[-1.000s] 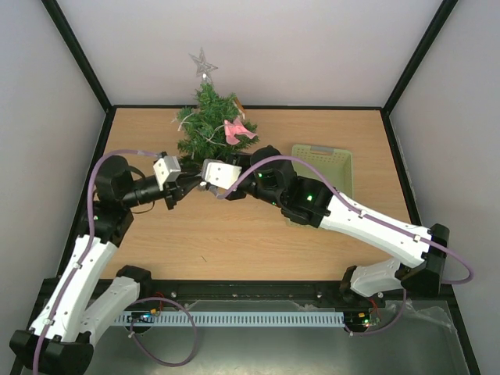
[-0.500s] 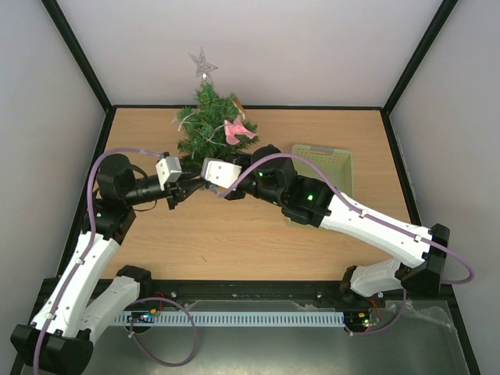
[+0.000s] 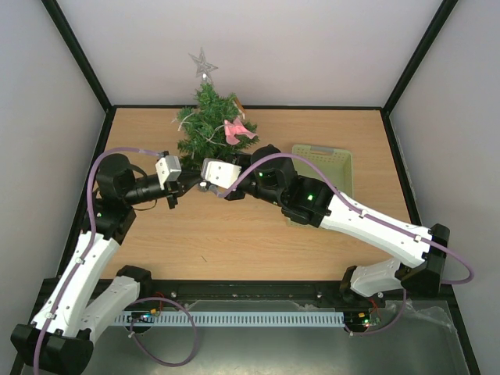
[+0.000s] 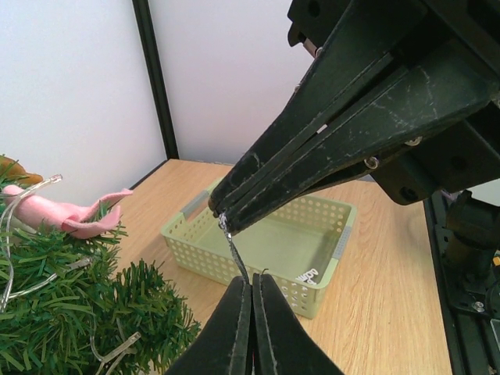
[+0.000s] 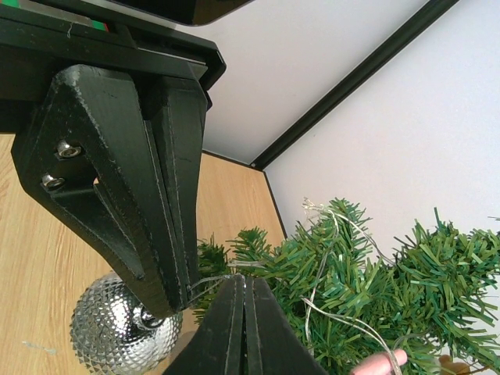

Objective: Decorate the small christmas tree
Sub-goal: Hang the decoration item on the Christmas tree.

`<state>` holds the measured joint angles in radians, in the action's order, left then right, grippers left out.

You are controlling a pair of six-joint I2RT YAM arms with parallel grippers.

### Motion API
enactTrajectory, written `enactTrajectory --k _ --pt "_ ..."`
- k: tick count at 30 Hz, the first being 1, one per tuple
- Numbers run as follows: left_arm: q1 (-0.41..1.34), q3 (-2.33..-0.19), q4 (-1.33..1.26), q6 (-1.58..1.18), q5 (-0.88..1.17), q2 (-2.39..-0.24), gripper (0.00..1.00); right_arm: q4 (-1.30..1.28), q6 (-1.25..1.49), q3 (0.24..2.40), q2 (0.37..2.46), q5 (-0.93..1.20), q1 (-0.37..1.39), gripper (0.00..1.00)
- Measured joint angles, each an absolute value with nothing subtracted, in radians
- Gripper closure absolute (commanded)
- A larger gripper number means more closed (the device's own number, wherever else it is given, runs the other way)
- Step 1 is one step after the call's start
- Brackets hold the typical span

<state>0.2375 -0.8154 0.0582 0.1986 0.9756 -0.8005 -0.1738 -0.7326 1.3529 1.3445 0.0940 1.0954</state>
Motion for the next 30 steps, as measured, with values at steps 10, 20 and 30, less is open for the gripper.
enactTrajectory --k 10,20,30 --pt "0.231 -0.826 0.101 0.236 0.931 -0.807 0.98 -0.172 -0.737 1.346 1.347 0.043 1.095 0.98" --pt "0.223 -0.837 0.108 0.24 0.897 -0.83 0.97 -0.159 -0.738 1.346 1.382 0.035 1.079 0.98" --pt "0.144 -0.839 0.115 0.238 0.89 -0.841 0.98 -0.145 -0.741 1.347 1.425 0.034 1.038 0.98"
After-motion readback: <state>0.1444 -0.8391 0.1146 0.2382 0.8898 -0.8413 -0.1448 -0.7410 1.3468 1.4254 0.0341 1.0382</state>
